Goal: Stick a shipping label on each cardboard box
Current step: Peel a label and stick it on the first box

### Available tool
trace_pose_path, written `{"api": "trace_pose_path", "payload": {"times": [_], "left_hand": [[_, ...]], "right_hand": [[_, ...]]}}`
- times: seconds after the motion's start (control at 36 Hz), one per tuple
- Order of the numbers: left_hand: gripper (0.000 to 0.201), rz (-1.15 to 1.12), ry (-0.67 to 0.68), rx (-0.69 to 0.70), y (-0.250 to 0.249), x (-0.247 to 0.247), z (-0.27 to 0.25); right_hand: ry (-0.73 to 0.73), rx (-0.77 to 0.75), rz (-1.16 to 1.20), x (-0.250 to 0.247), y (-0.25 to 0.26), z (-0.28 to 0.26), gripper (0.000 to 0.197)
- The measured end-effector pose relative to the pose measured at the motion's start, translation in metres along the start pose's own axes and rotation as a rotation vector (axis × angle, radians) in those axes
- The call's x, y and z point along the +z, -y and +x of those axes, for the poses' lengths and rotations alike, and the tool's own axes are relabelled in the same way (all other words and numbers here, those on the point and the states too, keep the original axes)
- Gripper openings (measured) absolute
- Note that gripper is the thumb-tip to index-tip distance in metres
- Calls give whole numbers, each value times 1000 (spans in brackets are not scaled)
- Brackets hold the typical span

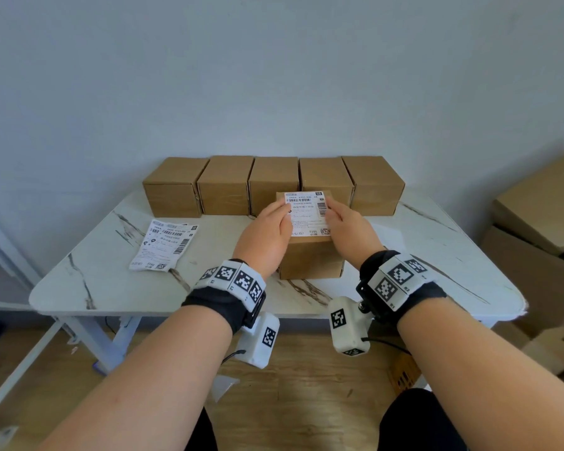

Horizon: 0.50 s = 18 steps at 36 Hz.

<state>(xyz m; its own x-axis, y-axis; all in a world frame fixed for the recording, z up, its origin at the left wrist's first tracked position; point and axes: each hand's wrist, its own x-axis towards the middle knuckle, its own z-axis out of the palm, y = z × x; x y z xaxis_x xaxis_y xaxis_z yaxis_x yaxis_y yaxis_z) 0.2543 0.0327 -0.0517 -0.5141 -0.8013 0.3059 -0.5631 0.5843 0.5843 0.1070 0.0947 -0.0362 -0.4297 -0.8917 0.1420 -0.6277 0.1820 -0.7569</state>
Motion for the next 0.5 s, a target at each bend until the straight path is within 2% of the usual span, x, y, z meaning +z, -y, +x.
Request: {"api": "trace_pose_path", "payload": {"times": [0.06,0.14,0.17,0.33,0.5], "left_hand": [[46,-15,8,-15,-3,2,0],[47,-15,46,-25,-5,2,1],[47,-15,58,-24,-4,2,1],[51,-34,128,-17,1,1,-1],[49,-4,116,12,-2,-5,0]], "right_hand": [[28,-19,25,3,0,-6,49],[47,-8,10,9,-2,-12,74],[47,-2,11,9,-3,-14,75],[48,-8,85,3,-5,-23,50],[8,16,159,0,-8,-22,43]]}}
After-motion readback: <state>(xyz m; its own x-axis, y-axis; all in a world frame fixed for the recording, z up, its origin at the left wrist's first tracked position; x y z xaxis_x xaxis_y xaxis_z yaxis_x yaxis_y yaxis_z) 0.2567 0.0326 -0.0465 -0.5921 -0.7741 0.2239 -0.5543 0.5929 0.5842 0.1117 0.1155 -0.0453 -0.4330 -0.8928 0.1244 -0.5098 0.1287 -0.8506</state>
